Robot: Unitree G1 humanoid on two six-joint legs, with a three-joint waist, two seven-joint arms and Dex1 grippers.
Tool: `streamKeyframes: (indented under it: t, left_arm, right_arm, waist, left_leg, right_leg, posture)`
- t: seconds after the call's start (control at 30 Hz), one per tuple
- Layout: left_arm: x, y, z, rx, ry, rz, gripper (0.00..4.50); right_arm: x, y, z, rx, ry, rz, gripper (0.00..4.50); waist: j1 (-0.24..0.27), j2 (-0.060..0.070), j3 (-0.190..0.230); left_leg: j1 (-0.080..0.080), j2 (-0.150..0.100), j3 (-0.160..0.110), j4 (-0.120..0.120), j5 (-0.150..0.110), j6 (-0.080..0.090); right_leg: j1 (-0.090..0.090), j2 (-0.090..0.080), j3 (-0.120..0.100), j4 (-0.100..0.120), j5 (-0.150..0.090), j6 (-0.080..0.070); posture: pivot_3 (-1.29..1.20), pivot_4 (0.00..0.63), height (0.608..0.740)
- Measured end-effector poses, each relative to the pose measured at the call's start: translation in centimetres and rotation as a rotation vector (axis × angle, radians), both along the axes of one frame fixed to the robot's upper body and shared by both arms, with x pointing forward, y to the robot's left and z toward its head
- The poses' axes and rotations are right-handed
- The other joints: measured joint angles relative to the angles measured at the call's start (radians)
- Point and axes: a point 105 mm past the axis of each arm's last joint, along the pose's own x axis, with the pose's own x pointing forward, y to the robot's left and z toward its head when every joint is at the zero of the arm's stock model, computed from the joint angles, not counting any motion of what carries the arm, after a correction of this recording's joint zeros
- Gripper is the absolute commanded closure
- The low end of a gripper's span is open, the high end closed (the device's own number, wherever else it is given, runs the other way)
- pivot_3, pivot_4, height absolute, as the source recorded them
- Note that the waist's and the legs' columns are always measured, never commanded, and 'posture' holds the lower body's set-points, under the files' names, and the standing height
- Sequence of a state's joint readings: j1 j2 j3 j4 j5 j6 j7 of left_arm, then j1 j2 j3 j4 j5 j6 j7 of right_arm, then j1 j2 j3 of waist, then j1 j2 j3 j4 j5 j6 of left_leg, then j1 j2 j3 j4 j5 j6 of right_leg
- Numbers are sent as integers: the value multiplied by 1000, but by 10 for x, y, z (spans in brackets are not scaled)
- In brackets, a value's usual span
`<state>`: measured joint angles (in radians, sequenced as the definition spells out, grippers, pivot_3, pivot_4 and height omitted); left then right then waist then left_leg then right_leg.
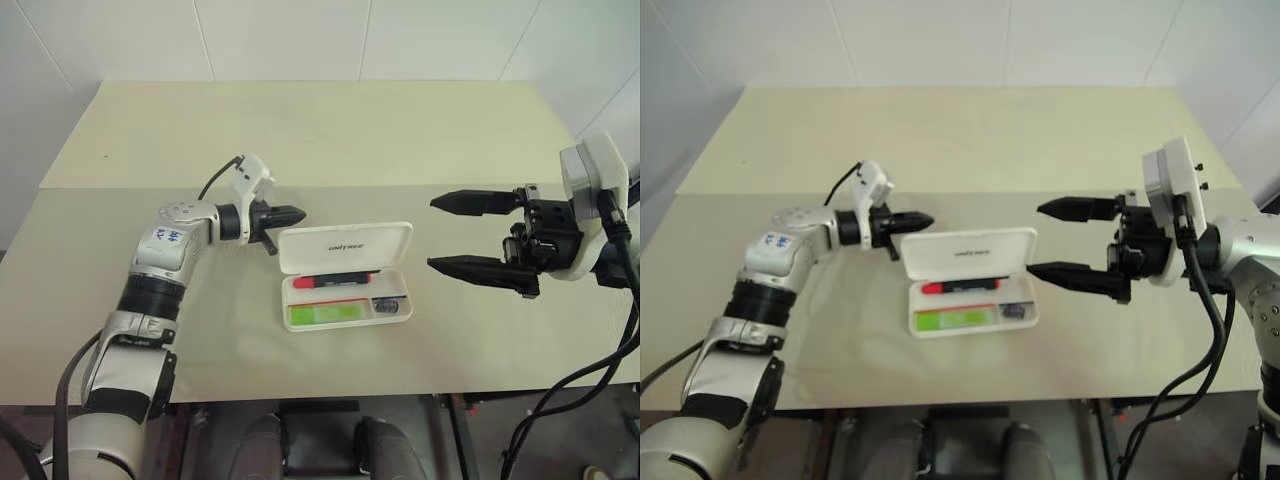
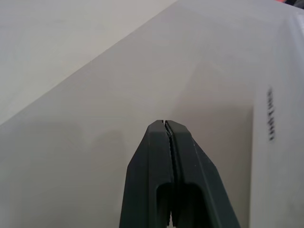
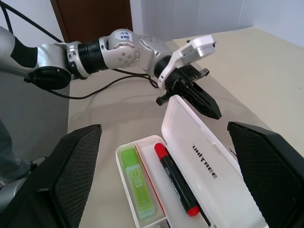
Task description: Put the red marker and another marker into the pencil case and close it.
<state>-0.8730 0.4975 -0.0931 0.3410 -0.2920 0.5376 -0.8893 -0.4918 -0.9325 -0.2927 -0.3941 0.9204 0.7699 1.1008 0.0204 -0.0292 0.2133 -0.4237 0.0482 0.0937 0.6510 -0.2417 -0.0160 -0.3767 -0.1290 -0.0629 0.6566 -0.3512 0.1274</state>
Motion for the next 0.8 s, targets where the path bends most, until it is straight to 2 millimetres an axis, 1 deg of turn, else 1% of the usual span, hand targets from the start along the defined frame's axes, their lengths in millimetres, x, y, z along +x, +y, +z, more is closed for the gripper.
streamKeyframes:
  t: [0.17, 0.23, 0.33, 0.57, 0.67, 0.8]
  left_arm:
    - [-17, 11, 5, 0, 0, -24, 4470]
    - [-27, 9, 6, 1, 7, -65, 4470]
    - [-40, 3, 3, 0, 21, -110, 4470]
    - [-52, 5, 1, 15, 44, -125, 4470]
    - [-61, 0, -8, 63, 53, -165, 4470]
    - [-76, -10, -35, 167, 64, -215, 4470]
  right_arm:
    - [2, 0, -3, -13, 5, -5, 0]
    - [2, 0, -4, -16, 5, -9, 0]
    - [4, 1, -5, -23, 8, -9, 0]
    - [9, 0, -9, -37, 14, -24, 0]
    - [9, -1, -10, -38, 16, -24, 0]
    - [12, -5, -17, -100, 16, -51, 0]
  waist:
    - [0, 0, 0]
    - [0, 0, 0]
    - [3, 0, 0]
    - [2, 0, 0]
    - [2, 0, 0]
    - [2, 0, 0]
  left_leg:
    - [0, 0, 0, 0, 0, 0]
    - [0, 0, 0, 0, 0, 0]
    - [0, 0, 0, 0, 0, 0]
    - [0, 0, 0, 0, 0, 0]
    - [0, 0, 0, -1, 0, 0]
    - [0, 0, 0, -1, 0, 0]
  right_leg:
    - [0, 0, 0, 0, 0, 0]
    - [0, 0, 0, 0, 0, 0]
    - [0, 0, 0, 0, 0, 0]
    - [0, 0, 0, -2, 0, 0]
    - [0, 0, 0, -2, 0, 0]
    - [0, 0, 1, -4, 0, 0]
  posture:
    - [0, 150, 740]
    - [0, 150, 740]
    - [0, 150, 740]
    - [0, 150, 740]
    - [0, 150, 740]
    - [0, 150, 740]
